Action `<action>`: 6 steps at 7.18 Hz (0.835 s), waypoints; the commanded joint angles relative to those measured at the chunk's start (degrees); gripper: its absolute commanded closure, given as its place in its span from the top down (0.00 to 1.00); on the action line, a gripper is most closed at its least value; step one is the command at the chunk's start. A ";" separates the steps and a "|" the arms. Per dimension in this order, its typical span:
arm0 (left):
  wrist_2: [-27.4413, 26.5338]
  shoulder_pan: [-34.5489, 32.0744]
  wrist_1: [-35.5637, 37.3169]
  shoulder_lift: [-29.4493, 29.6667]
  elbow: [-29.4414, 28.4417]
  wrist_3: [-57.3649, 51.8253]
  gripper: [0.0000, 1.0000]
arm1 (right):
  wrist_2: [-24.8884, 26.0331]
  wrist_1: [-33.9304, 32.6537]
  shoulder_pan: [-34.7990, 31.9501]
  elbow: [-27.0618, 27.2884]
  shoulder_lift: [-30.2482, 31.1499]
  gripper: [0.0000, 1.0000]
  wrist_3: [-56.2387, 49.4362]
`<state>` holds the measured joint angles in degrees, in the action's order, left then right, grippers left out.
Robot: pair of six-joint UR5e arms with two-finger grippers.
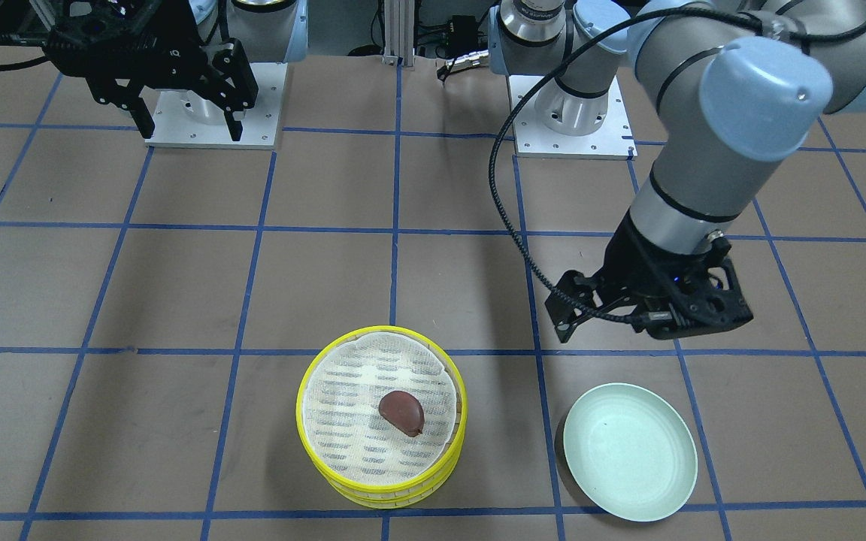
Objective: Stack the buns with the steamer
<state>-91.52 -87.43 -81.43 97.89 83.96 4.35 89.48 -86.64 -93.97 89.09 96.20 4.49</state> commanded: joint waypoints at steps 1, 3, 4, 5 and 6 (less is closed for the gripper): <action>-1.56 0.33 -3.82 -3.92 0.76 -1.54 1.00 | -0.80 -0.37 -0.07 0.38 -1.36 1.00 0.25; -1.47 0.24 -3.83 -4.55 1.12 -1.80 1.00 | -1.68 -0.98 0.37 -0.15 -1.55 1.00 -0.18; -1.29 0.07 -3.91 -4.55 1.29 -1.80 1.00 | -1.42 -0.55 0.28 -0.15 -0.59 1.00 -0.19; -0.16 0.06 -3.91 -4.73 2.34 -1.80 1.00 | -1.42 -0.72 0.37 -0.15 0.73 1.00 -0.27; 0.11 0.06 -3.83 -4.81 3.13 -1.80 1.00 | -0.89 -0.89 0.28 -0.15 0.39 1.00 -0.36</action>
<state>-91.98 -87.33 -85.31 93.21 86.16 2.56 88.17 -87.38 -93.66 88.96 96.32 4.24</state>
